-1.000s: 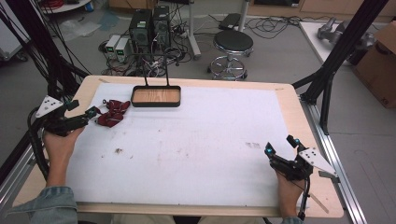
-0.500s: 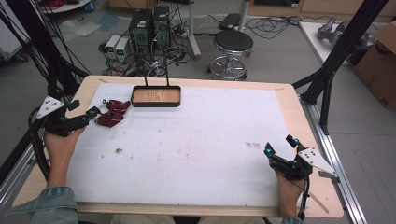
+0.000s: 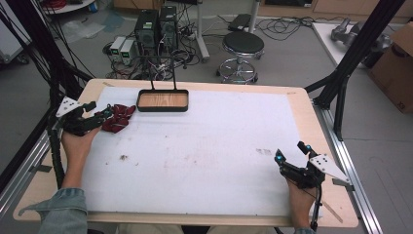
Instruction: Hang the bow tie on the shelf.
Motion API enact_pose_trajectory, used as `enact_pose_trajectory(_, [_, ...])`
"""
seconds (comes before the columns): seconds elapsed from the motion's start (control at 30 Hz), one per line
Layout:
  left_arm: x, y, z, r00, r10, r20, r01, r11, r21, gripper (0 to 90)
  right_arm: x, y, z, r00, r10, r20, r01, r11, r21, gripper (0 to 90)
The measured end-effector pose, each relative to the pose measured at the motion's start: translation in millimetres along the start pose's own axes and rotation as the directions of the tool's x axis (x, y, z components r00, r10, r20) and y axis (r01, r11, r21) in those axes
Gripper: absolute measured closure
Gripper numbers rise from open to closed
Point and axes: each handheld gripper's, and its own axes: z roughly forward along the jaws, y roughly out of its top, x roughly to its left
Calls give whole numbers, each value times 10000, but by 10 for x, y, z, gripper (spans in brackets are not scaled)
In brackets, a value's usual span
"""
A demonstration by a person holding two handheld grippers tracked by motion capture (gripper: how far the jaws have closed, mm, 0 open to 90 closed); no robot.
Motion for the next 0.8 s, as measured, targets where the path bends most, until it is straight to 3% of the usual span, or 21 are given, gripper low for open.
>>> enact_pose_trajectory(0.07, [13, -27, 65, 10000, 54, -78, -52, 9998, 203, 325, 0, 0, 3, 10000, -45, 7, 45, 10000, -11, 115])
enact_pose_trajectory(0.33, [82, -90, 207, 9994, -284, -184, 289, 9992, 262, 323, 5, -1, 5, 10000, 14, -5, -14, 10000, 16, 115])
enact_pose_trajectory(0.57, [91, -172, 351, 9989, -241, -407, 256, 9991, 345, 345, 5, -2, 9, 10000, -33, 19, 33, 10000, 29, 115])
enact_pose_trajectory(0.8, [100, -220, 504, 9979, -192, -625, 253, 9948, 989, 353, 3, -4, 12, 10000, -34, 2, 34, 10000, 62, 115])
